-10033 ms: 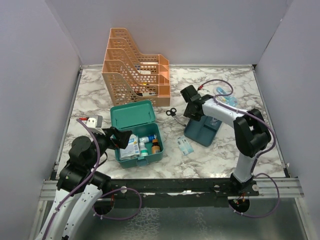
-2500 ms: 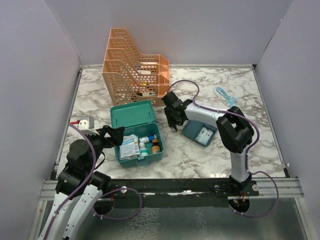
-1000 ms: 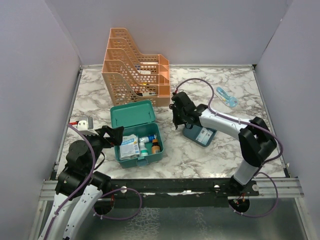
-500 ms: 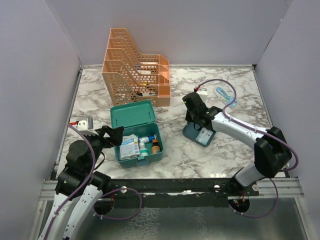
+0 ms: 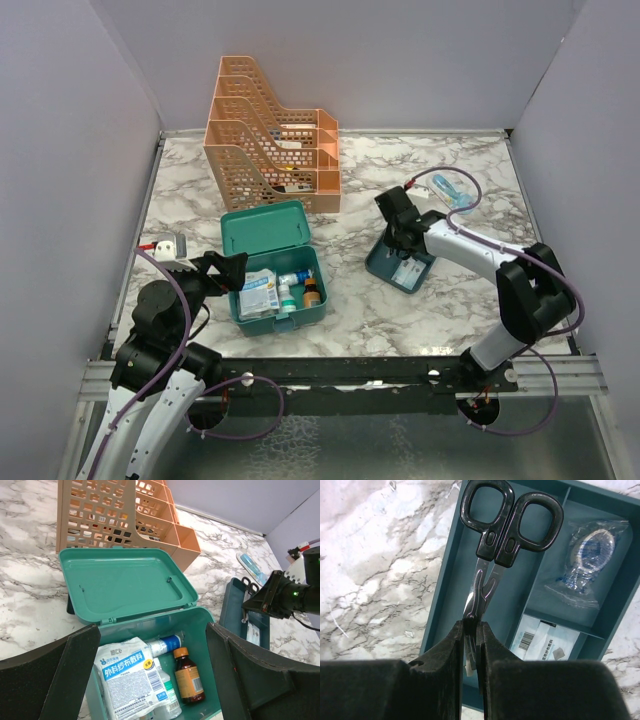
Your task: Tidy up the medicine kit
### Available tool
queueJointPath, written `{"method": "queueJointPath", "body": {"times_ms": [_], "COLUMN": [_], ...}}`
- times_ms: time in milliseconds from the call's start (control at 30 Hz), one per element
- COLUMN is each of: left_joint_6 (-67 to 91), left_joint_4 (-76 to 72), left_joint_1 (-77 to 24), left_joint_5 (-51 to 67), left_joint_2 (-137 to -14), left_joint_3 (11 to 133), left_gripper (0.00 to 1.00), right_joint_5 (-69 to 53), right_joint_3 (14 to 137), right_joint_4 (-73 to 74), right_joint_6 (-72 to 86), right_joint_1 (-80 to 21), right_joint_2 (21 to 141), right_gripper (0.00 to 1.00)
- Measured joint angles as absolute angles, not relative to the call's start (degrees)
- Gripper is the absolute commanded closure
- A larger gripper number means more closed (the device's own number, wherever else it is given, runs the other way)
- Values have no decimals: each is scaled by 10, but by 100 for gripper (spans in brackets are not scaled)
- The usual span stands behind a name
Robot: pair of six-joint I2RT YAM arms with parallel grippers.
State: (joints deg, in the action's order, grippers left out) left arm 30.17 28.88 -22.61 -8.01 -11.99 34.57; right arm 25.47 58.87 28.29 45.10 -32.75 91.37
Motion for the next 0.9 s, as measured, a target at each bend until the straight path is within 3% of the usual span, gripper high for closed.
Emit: {"method": "queueJointPath", "body": {"times_ms": [600, 700, 800, 900], "left_joint_6": [302, 302, 302, 302], "left_joint_4": [289, 289, 289, 289], "left_joint_1": [-226, -226, -226, -226], "left_joint_5": [-80, -80, -80, -80], "left_joint_2": [-120, -120, -121, -121], "left_joint_3": [346, 346, 346, 346], "left_gripper": [10, 10, 10, 10], "right_joint_5": [204, 192, 183, 177], "right_joint_3": [584, 584, 584, 584], "right_joint_4": [277, 277, 278, 280], "right_joint_6": [420, 413, 412, 411], "right_joint_1": [-323, -322, -322, -322], "right_joint_2": [968, 976, 978, 978], "right_gripper": [89, 83, 69, 64]}}
